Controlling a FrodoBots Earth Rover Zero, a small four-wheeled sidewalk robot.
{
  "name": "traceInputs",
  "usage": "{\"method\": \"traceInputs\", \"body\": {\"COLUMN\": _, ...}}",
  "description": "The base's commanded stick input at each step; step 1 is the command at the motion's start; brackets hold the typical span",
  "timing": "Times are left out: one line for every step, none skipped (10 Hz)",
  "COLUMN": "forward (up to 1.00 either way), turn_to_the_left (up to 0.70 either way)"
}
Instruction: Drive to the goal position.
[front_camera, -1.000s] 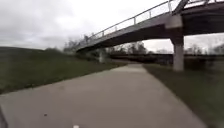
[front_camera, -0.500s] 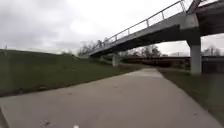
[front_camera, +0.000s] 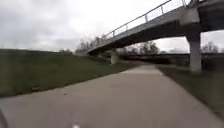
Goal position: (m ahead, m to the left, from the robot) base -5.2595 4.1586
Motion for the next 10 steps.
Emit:
{"method": "traceInputs", "body": {"forward": 1.0, "turn_to_the_left": -0.4}}
{"method": "traceInputs", "body": {"forward": 1.0, "turn_to_the_left": -0.4}}
{"method": "traceInputs", "body": {"forward": 1.0, "turn_to_the_left": -0.4}}
{"method": "traceInputs", "body": {"forward": 1.0, "turn_to_the_left": -0.4}}
{"method": "traceInputs", "body": {"forward": 1.0, "turn_to_the_left": -0.4}}
{"method": "traceInputs", "body": {"forward": 1.0, "turn_to_the_left": -0.36}}
{"method": "traceInputs", "body": {"forward": 1.0, "turn_to_the_left": -0.1}}
{"method": "traceInputs", "body": {"forward": 1.0, "turn_to_the_left": 0.0}}
{"method": "traceInputs", "body": {"forward": 1.0, "turn_to_the_left": 0.0}}
{"method": "traceInputs", "body": {"forward": 1.0, "turn_to_the_left": 0.0}}
